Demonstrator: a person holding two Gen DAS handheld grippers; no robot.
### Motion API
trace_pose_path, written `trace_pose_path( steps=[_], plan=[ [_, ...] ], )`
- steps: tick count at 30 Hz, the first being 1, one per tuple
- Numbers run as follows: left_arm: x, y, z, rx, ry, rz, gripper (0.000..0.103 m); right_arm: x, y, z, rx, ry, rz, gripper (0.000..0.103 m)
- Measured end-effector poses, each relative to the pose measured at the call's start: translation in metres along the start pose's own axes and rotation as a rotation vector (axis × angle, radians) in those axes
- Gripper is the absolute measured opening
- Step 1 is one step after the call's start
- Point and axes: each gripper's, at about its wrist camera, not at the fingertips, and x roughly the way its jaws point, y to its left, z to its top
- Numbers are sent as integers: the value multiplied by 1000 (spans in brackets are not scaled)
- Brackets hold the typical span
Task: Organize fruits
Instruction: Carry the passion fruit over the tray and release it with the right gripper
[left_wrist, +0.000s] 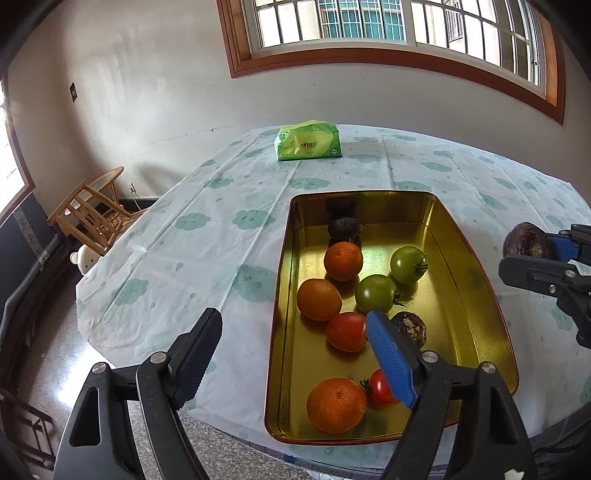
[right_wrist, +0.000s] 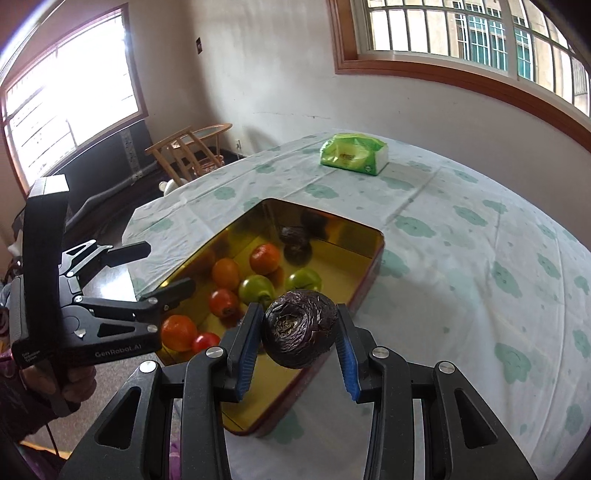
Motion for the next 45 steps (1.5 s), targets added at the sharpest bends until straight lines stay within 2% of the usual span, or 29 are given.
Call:
trace_pose_path(
  steps=[4,8,17,24,39,45],
  plan=[
    [0,6,0,-4,-5,8,80,17,13,11,-26,12,20,40],
    [0,12,0,-14,-4,26,88,32,19,17,-37,30,31,40],
    [8,21,-1,-38,22,14,89,61,26,22,-51,79,29,40],
    [8,20,-1,-18,8,20,89,76,22,25,-42,100,24,40],
    [10,21,-3,-24,15,3,89,82,31,31,-60,96,22,40],
    [8,23,-4,-29,6,20,89,80,34,32,-65,88,36,42]
  ],
)
